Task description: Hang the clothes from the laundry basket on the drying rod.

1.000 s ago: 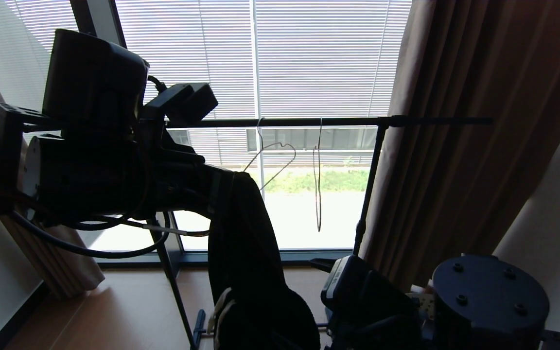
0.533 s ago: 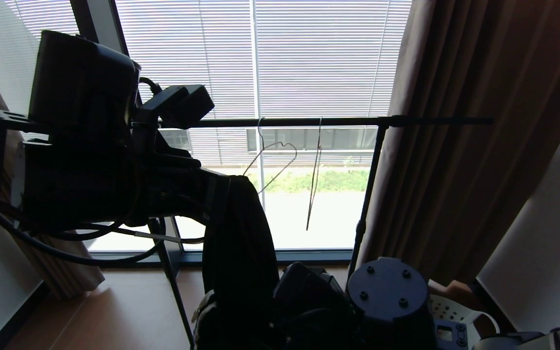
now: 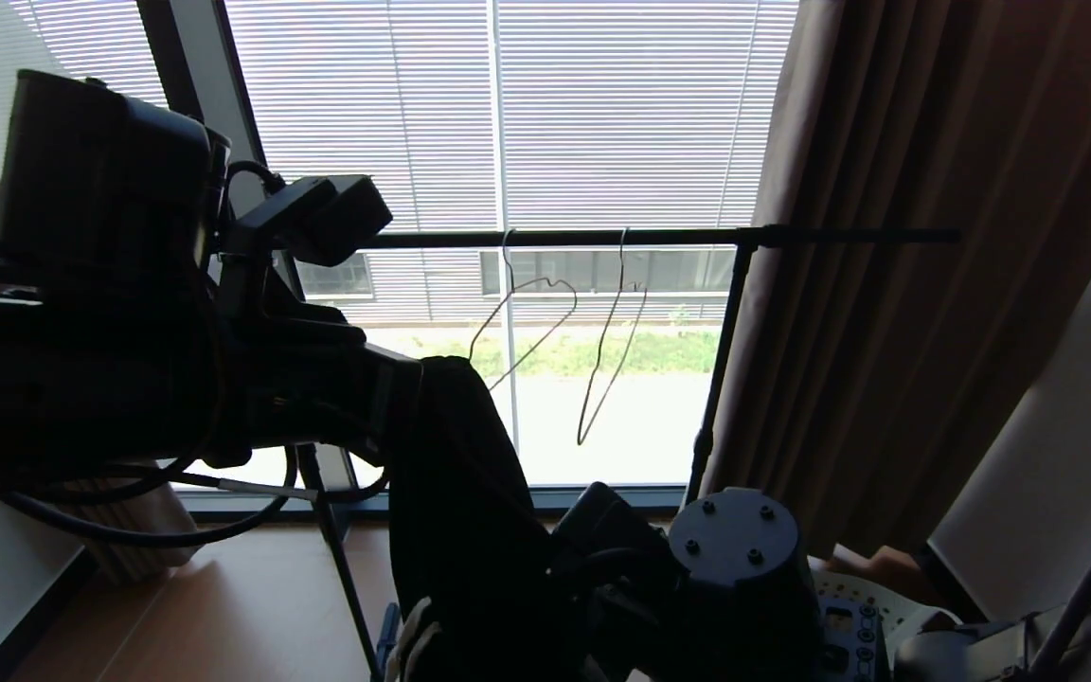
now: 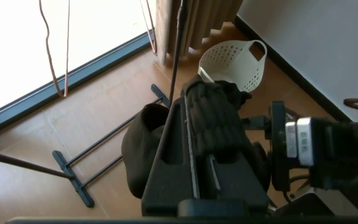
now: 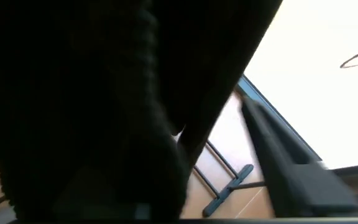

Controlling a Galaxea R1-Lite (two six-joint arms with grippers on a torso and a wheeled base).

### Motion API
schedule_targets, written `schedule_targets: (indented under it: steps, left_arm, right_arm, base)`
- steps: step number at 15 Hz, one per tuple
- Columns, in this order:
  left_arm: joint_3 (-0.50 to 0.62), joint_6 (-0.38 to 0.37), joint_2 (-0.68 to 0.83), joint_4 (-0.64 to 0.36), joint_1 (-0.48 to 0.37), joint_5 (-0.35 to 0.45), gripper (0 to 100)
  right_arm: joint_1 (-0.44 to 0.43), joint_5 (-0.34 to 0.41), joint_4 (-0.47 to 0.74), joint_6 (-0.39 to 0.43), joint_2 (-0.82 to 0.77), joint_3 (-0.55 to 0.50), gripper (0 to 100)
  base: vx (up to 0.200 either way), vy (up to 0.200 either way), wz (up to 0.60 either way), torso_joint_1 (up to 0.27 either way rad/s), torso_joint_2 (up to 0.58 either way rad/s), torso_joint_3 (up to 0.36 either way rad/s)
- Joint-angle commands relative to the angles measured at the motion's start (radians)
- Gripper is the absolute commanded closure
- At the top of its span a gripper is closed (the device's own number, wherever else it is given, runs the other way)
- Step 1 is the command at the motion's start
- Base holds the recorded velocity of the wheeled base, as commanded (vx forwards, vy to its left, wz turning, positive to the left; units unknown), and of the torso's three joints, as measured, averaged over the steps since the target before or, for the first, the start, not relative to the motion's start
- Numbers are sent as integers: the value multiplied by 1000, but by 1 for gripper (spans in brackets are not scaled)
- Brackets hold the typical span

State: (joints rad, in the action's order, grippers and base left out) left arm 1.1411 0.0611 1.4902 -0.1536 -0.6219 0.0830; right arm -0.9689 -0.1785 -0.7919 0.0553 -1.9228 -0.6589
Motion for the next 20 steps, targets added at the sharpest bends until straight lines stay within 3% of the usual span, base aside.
schedule_targets:
  steps: [1, 4, 6, 10, 11, 13, 17, 20]
  left_arm:
    - [-29, 0, -5, 0, 8, 1, 100]
    - [-146, -1, -13, 88, 39, 64, 100]
    - [-230, -12, -42, 121, 51, 150, 100]
    - [-296, -14, -74, 143, 62, 247, 100]
    - [-308, -12, -74, 163, 62, 248, 0]
    - [-325, -15, -84, 163, 62, 248, 0]
    - [-406, -70, -159, 166, 71, 242, 0]
    - [-426, -70, -186, 167, 111, 235, 0]
  right_arm:
    - [39, -2, 2, -15, 84, 18, 100]
    - [131, -2, 16, -17, 200, 30, 100]
    - [196, -2, 34, -25, 237, 19, 100]
    - [213, -15, 40, -74, 234, -27, 100]
    - [213, -29, 45, -74, 231, -47, 100]
    - [225, -30, 46, -75, 232, -56, 100]
    - [335, -30, 46, -126, 254, -48, 100]
    - [368, -35, 37, -166, 343, 58, 100]
  base:
    - [0, 0, 0, 0, 0, 0]
    - [0, 0, 0, 0, 0, 0]
    - [0, 0, 0, 0, 0, 0]
    - [0, 0, 0, 0, 0, 0]
    - [0, 0, 0, 0, 0, 0]
    - [0, 0, 0, 0, 0, 0]
    - [0, 0, 0, 0, 0, 0]
    - [0, 0, 0, 0, 0, 0]
